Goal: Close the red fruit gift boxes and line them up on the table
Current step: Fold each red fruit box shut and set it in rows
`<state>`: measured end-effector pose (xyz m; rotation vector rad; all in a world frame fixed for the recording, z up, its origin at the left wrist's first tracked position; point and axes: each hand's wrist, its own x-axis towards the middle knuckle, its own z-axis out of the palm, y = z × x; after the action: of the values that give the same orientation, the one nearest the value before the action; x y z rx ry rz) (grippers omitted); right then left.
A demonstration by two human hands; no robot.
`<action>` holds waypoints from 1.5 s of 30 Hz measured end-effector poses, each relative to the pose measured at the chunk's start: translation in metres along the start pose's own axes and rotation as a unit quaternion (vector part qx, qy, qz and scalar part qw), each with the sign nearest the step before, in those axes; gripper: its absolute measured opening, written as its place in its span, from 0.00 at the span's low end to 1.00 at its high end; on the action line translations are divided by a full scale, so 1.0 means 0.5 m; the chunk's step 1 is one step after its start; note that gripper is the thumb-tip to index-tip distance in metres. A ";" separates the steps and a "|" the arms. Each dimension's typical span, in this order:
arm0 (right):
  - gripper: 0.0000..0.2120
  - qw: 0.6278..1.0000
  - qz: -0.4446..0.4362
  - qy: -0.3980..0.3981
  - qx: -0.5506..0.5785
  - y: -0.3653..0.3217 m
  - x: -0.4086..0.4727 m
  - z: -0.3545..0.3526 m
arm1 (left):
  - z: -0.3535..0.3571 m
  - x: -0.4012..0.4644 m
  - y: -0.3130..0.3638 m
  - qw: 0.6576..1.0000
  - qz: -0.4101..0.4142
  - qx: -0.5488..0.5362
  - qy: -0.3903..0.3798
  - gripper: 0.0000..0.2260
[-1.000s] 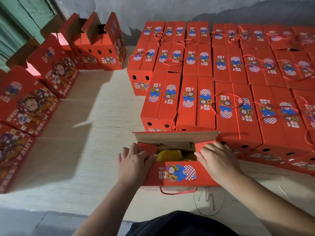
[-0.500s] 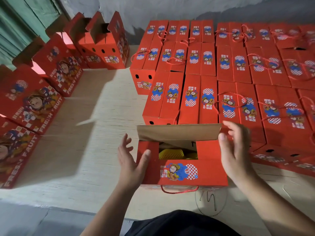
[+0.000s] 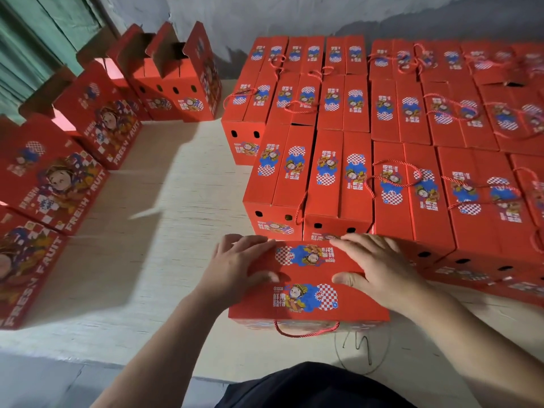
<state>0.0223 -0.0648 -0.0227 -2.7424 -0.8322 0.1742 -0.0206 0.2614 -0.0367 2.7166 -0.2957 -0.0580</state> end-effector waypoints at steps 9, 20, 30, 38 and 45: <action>0.31 0.989 -0.048 0.031 -0.136 -0.015 0.017 -0.003 | 0.005 0.017 0.010 0.982 0.074 0.168 0.046 0.29; 0.37 0.990 0.033 -0.113 -0.083 -0.052 -0.001 0.014 | 0.029 -0.003 0.036 0.986 0.001 0.157 -0.056 0.31; 0.38 0.998 0.009 -0.059 -0.028 -0.113 -0.016 0.063 | 0.058 -0.011 0.071 0.994 -0.098 0.045 0.034 0.33; 0.28 0.989 0.142 0.008 0.051 -0.012 0.033 -0.022 | 0.054 -0.160 0.092 0.625 -0.508 -0.529 0.270 0.08; 0.31 0.973 0.101 -0.201 -0.049 -0.087 0.170 -0.021 | 0.054 -0.177 0.171 0.492 -0.498 -0.714 -0.011 0.31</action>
<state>0.0716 0.0151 -0.0034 -2.9292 -0.6620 0.7696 -0.1259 0.1935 -0.0274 0.8339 0.9608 -0.4256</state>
